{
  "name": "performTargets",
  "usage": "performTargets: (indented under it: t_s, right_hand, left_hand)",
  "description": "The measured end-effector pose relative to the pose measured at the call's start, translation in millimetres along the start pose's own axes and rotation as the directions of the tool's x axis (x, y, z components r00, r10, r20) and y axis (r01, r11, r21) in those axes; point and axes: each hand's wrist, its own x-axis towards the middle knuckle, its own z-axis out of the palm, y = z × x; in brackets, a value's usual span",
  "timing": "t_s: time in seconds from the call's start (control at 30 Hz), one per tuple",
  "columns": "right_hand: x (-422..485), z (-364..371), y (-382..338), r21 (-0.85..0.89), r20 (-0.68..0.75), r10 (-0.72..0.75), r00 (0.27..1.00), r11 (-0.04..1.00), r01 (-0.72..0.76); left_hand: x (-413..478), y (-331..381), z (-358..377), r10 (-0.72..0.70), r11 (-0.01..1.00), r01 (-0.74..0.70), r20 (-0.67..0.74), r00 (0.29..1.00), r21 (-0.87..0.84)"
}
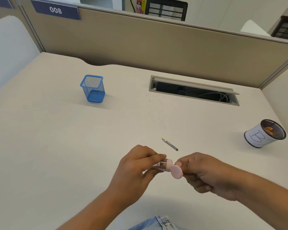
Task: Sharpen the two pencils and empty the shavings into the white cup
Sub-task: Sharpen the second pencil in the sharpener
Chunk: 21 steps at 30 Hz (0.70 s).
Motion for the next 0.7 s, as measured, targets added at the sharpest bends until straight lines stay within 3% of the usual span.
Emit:
performTargets:
  t_s: [0.07, 0.1, 0.13, 0.17, 0.2, 0.23, 0.27, 0.3, 0.33, 0.37, 0.4, 0.47, 0.53, 0.57, 0.63, 0.7]
  right_hand:
    - [1.3, 2.3, -0.5, -0.12, -0.023, -0.116, 0.993, 0.986, 0.112]
    - [1.1, 2.9, -1.3, -0.26, -0.073, -0.225, 0.972, 0.945, 0.199]
    - [-0.2, 2.4, -2.8, -0.472, -0.11, -0.377, 0.92, 0.834, 0.286]
    - [-0.8, -1.1, -2.7, -0.708, -0.089, -0.552, 0.829, 0.621, 0.337]
    - [-0.8, -5.1, -2.8, -0.889, -0.011, -0.682, 0.731, 0.342, 0.306]
    - [-0.2, -8.0, -3.8, -0.957, 0.083, -0.768, 0.635, 0.116, 0.265]
    - [0.1, -10.1, -4.6, -0.968, 0.169, -0.801, 0.575, -0.026, 0.248]
    - [1.4, -10.2, -3.2, -0.967, 0.213, -0.811, 0.545, -0.096, 0.235]
    - [3.4, -9.5, -0.7, -0.967, 0.215, -0.817, 0.535, -0.101, 0.234]
    - [3.9, -7.1, 0.6, -0.968, 0.182, -0.815, 0.55, -0.05, 0.245]
    - [4.0, -3.1, 0.4, -0.964, 0.107, -0.795, 0.597, 0.065, 0.258]
    - [9.3, 1.2, 0.2, -0.851, -0.096, -0.659, 0.746, 0.444, 0.282]
    - [12.5, 1.2, -2.7, -0.522, -0.233, -0.328, 0.915, 0.836, 0.167]
    - [13.4, 0.9, -4.7, -0.301, -0.221, -0.141, 0.965, 0.951, 0.07]
    - [13.6, -0.1, -5.5, -0.029, -0.135, 0.02, 0.991, 0.999, -0.024]
    - [12.5, 0.2, -3.5, -0.121, -0.131, -0.06, 0.99, 0.992, 0.044]
  left_hand:
    - [2.2, 0.0, -0.4, -0.118, 0.989, 0.119, 0.012, 0.993, -0.085]
    - [3.4, 0.8, 1.0, -0.188, 0.973, 0.188, 0.01, 0.982, -0.137]
    - [4.3, 1.4, 2.9, -0.247, 0.953, 0.244, 0.003, 0.969, -0.178]
    - [5.0, 1.9, 5.1, -0.289, 0.937, 0.282, -0.007, 0.957, -0.208]
    - [5.4, 2.2, 6.8, -0.317, 0.923, 0.306, -0.011, 0.948, -0.235]
    - [5.8, 2.3, 8.1, -0.334, 0.911, 0.321, -0.008, 0.942, -0.257]
    - [6.3, 2.5, 8.8, -0.344, 0.903, 0.332, 0.003, 0.939, -0.273]
    - [6.8, 3.0, 9.2, -0.347, 0.899, 0.337, 0.015, 0.938, -0.279]
    - [7.3, 2.8, 9.5, -0.344, 0.901, 0.336, 0.02, 0.939, -0.275]
    - [7.3, 2.0, 10.3, -0.336, 0.907, 0.328, 0.017, 0.942, -0.265]
    - [7.1, 1.1, 11.1, -0.324, 0.916, 0.315, 0.004, 0.946, -0.25]
    - [6.9, -0.5, 12.1, -0.285, 0.94, 0.271, -0.038, 0.958, -0.208]
    - [6.5, -3.5, 12.1, -0.187, 0.976, 0.177, -0.076, 0.979, -0.123]
    - [5.6, -5.1, 11.9, -0.121, 0.991, 0.116, -0.083, 0.989, -0.063]
    - [4.8, -8.5, 11.7, -0.033, 0.999, 0.034, -0.073, 0.997, 0.014]
    - [6.6, -10.2, 10.7, -0.047, 0.999, 0.047, -0.06, 0.997, 0.002]
